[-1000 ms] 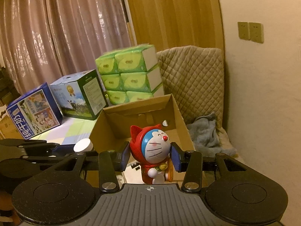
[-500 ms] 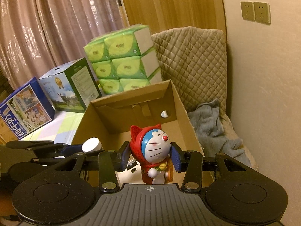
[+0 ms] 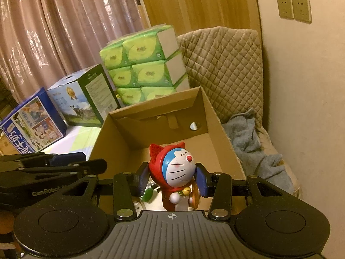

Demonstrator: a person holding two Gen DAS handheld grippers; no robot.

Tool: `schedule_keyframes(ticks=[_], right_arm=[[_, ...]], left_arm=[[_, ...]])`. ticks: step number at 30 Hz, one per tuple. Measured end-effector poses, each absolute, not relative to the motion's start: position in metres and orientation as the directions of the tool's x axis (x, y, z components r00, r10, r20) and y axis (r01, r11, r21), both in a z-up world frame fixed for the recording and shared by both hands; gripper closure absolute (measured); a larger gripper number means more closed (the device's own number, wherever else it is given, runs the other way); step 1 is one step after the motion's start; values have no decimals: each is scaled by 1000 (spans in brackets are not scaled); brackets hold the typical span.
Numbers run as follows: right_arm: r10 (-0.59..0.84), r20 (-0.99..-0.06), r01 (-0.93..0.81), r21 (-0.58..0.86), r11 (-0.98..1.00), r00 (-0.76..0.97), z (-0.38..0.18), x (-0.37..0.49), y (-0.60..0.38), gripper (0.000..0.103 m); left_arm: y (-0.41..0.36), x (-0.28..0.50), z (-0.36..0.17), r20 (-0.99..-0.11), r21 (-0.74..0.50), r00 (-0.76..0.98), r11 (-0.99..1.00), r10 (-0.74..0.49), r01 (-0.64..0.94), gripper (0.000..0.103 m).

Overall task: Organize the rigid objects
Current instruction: 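Open the left tool to drop the jar while the right tool releases the figure into the box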

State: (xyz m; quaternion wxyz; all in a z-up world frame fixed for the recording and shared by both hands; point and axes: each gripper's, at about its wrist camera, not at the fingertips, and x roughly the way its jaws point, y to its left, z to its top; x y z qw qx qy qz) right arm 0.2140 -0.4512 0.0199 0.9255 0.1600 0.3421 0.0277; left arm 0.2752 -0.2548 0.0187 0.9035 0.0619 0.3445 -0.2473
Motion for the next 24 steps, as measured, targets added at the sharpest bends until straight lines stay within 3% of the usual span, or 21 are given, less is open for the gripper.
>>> schedule_keyframes(ticks=[10,14,24], right_arm=[[211,-631,28,347,938,746,17,221,-440,60],[229,-591,15,379,925,773,21,219,-440,41],[181,-602,66,364,929,778,30,192,-447,40]], left_arm=[[-239,271,25,-641,-57,659,880,-394,471,64],[-230,265,25,-639,-67,664,888,-389,456,58],[-205,236,33,-635,-92,681,911,-365,402,52]])
